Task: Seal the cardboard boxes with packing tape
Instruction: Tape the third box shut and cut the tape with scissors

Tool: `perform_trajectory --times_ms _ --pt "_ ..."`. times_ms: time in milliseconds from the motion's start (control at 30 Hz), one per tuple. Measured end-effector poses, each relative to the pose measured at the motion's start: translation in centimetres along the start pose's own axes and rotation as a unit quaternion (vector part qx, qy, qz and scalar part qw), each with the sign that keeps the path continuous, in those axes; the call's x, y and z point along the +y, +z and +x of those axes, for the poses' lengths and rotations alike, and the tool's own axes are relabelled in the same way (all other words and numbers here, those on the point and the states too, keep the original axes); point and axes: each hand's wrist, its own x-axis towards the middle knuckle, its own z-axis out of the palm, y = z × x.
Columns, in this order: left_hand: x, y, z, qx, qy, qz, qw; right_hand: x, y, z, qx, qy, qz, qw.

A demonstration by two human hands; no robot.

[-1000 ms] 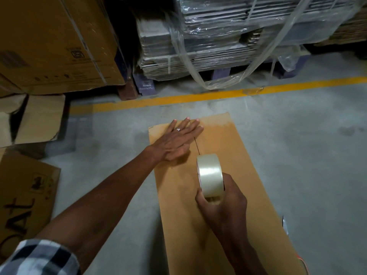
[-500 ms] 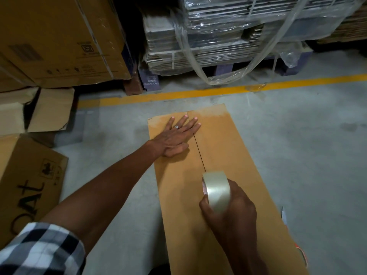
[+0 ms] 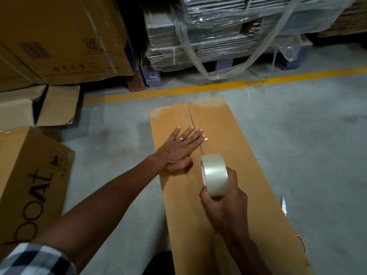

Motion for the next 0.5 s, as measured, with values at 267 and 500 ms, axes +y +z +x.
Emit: perform_trajectory --times_ms 267,500 --pt "0.5 -0.6 -0.6 0.004 -0.013 -0.065 0.998 -1.6 -4.4 -2.6 -0.047 0.009 -0.139 0.989" --pt "3.0 -0.4 -1.5 -0.010 -0.007 -0.056 0.998 -0.4 -5.1 -4.9 -0.016 0.010 -0.142 0.990"
